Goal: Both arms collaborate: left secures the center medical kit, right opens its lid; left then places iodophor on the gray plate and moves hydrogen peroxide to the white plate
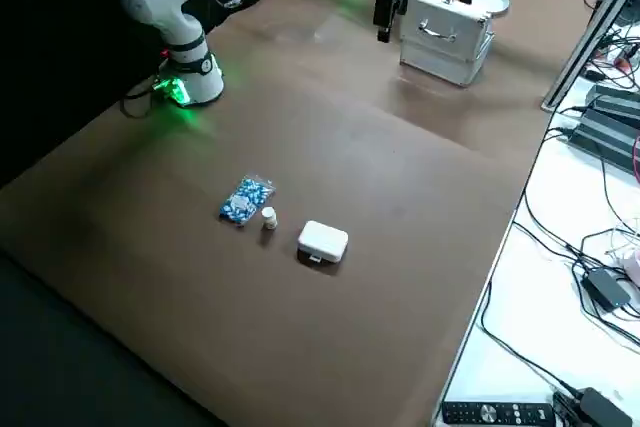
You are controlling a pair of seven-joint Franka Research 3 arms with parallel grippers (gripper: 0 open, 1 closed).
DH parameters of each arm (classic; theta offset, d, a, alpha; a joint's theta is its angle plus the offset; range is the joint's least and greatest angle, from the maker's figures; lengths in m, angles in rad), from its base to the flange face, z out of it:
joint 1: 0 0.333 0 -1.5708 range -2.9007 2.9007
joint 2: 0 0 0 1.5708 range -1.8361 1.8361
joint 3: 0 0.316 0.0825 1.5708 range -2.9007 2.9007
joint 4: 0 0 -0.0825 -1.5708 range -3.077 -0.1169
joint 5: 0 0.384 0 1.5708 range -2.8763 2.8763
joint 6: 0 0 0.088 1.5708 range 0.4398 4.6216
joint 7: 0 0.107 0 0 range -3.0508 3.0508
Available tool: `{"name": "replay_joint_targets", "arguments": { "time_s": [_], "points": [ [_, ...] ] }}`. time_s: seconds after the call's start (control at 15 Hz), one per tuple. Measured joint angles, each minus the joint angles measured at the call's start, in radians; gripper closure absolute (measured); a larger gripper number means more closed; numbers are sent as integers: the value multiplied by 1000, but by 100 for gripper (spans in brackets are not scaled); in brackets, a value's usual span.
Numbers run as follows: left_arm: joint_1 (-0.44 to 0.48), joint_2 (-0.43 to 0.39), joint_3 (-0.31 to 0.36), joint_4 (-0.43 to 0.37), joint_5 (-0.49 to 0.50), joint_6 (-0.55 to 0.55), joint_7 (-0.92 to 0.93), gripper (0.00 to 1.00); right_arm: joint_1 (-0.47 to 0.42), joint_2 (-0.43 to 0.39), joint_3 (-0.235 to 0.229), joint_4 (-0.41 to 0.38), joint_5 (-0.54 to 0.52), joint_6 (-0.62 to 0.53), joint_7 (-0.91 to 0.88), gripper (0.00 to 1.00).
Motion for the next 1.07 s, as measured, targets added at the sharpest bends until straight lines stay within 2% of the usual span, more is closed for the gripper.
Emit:
{"name": "replay_joint_targets", "arguments": {
  "time_s": [0.4, 0.67, 0.8, 0.93, 1.0, 1.07],
  "points": [
    [73, -88, -2, 2, -177, -22, 0, 67, 0, 0, 1, 0, 0, -1, 0, 1],
    [171, -135, -32, 2, -287, -41, 2, 67, 1, -4, 3, 0, 0, -3, 0, 1],
    [265, -146, -95, 2, -328, -74, 10, 67, 0, -6, 3, 0, 0, -3, 0, 1],
    [399, -146, -192, 0, -361, -109, 20, 67, 0, -6, 3, 0, 0, -2, 0, 1],
    [540, -146, -287, -6, -387, -164, 36, 67, 1, -6, 4, 1, 0, -2, 0, 1],
    [602, -146, -322, -9, -401, -195, 48, 67, 1, -6, 4, 1, 0, -2, 0, 1]
  ]
}}
